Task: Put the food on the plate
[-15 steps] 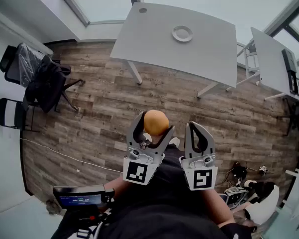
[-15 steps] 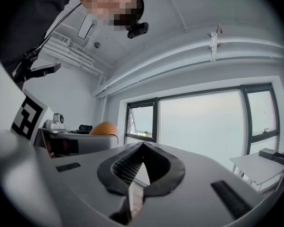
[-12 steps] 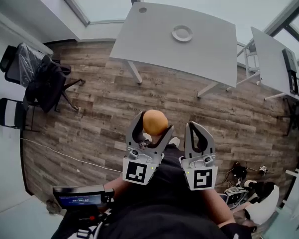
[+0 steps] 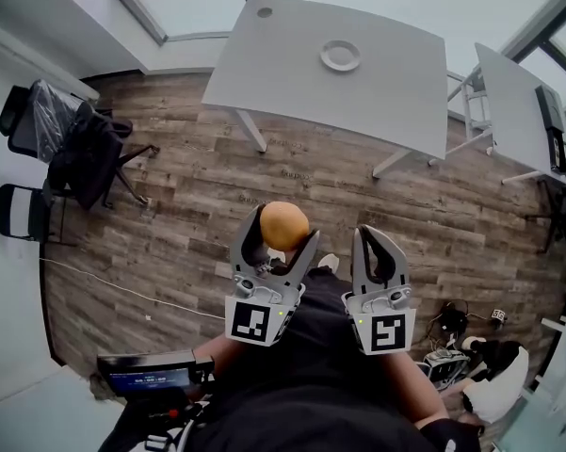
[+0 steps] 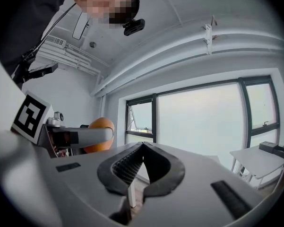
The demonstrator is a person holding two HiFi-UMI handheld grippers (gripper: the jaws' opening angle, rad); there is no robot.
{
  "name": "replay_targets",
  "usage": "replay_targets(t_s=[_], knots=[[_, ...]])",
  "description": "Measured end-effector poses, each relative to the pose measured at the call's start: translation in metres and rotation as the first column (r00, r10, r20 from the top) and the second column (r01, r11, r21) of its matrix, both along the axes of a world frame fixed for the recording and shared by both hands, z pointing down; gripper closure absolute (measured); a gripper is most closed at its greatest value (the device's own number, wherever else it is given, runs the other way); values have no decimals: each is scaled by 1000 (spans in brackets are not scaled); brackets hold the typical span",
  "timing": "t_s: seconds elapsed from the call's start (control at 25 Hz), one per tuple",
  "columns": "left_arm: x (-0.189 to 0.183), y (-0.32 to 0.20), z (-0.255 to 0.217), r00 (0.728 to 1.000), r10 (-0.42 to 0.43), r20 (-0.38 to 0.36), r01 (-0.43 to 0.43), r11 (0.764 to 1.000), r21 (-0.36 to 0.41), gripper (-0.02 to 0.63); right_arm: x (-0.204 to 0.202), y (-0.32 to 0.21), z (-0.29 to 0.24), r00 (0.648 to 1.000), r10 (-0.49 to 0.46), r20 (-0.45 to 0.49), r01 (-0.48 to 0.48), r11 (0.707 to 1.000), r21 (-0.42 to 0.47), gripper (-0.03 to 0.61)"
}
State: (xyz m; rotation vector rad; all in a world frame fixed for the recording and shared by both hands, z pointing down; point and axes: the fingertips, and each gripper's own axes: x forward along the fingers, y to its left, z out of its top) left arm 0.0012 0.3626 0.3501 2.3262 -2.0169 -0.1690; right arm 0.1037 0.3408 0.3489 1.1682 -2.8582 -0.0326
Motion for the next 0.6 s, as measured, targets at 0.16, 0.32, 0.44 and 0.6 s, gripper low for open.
replay_targets(t_s=[0.16, 0.32, 0.44, 0.6], knots=[[-1, 0, -8, 999, -16, -28, 16, 1000, 22, 272, 11, -5, -8, 1000, 9, 28, -10, 999, 31, 572], [-6, -1, -5, 999, -42, -19, 42, 999, 10, 272, 10, -6, -2, 1000, -21, 14, 20, 1000, 6, 572], [-8, 0, -3, 997, -59, -47, 59, 998, 2, 272, 11, -5, -1, 999, -38, 20, 38, 999, 6, 572], [4, -3, -4, 996, -78, -46, 78, 997, 6, 272, 27, -9, -4, 998, -42, 37, 41, 999, 22, 572]])
